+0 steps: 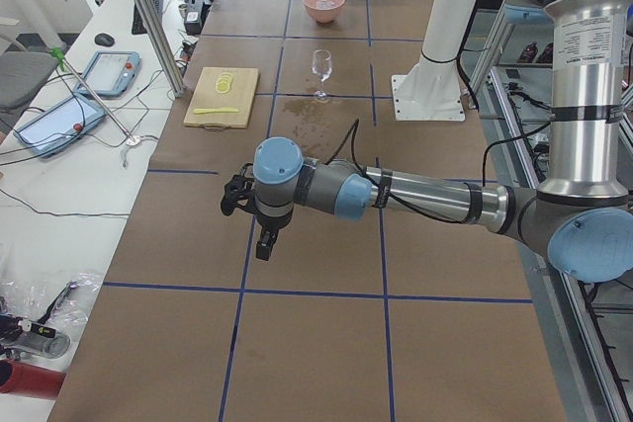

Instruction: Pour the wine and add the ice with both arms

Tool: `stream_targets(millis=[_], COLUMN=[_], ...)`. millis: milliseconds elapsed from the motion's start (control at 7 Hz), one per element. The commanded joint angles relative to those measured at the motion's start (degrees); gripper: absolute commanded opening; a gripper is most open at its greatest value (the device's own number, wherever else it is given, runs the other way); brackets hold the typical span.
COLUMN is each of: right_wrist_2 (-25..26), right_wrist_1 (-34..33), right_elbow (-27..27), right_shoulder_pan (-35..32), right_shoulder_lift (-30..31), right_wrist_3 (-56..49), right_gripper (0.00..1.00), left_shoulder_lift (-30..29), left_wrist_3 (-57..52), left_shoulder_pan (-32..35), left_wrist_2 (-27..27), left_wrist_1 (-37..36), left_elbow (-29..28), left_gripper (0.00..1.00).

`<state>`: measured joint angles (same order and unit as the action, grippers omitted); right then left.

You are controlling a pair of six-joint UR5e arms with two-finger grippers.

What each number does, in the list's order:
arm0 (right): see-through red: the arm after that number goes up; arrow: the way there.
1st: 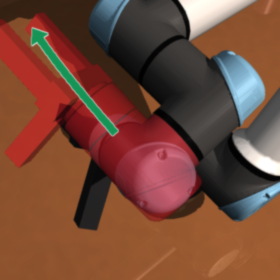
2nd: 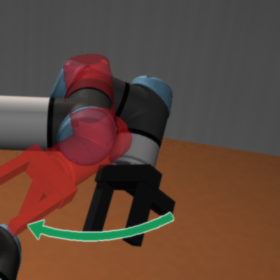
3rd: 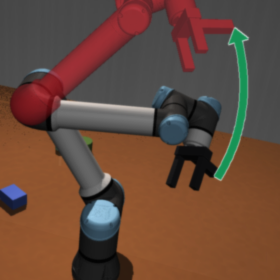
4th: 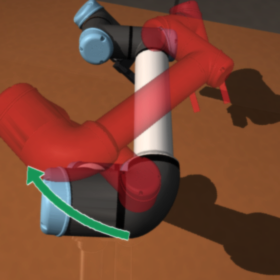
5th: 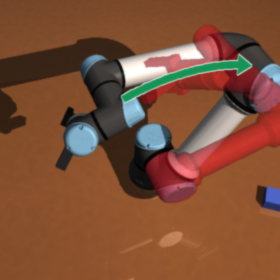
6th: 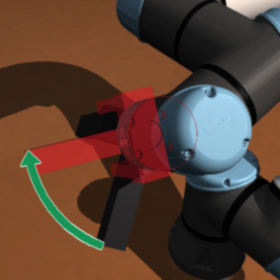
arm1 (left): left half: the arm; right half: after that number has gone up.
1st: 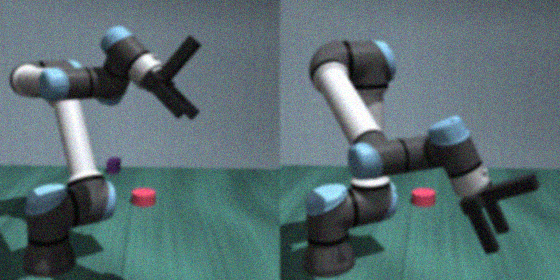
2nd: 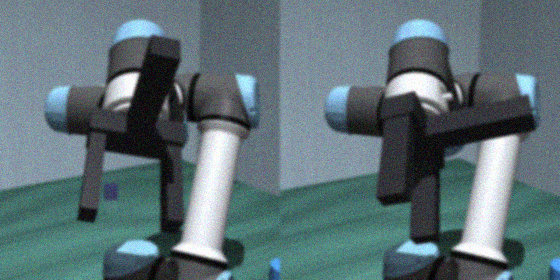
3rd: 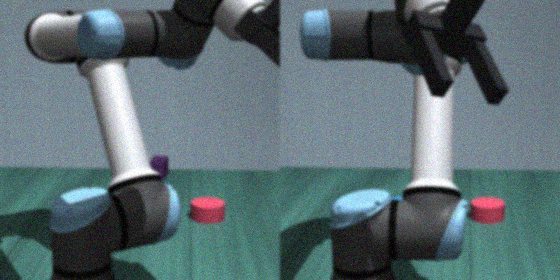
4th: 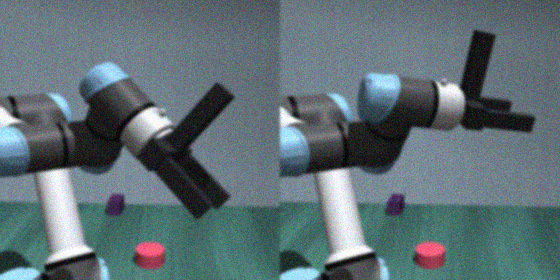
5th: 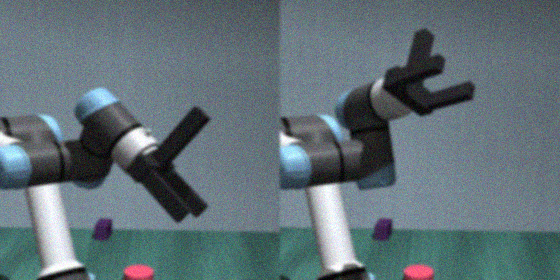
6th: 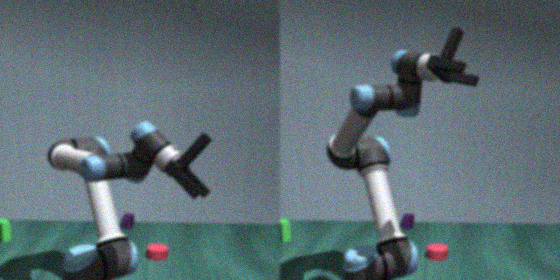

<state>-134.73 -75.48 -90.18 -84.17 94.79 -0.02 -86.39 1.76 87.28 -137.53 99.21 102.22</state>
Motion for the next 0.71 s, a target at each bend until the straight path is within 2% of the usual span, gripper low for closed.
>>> stream_targets(millis=[0,429,571], right_wrist_2=[-0.1,-4.0,-4.9], right_wrist_1=[0.1,0.2,0.7], right_elbow=[0.4,-0.1,-0.4], right_shoulder_pan=[0.2,0.3,0.4], right_shoulder_lift=[-1.3,-1.3,-1.3], right_wrist_3=[0.1,-0.2,-0.2], right_gripper=[1.00,1.00,1.00], left_shoulder_lift=[0.6,4.4,5.3], left_wrist_3=[-0.1,-0.1,1.7], left_shoulder_pan=[-0.4,-0.8,-0.8], left_wrist_2=[-6.5,-13.9,-22.7], left_wrist_1=[6.7,19.5,24.8], left_elbow=[-0.1,0.3,0.2], left_gripper=[1.00,1.00,1.00])
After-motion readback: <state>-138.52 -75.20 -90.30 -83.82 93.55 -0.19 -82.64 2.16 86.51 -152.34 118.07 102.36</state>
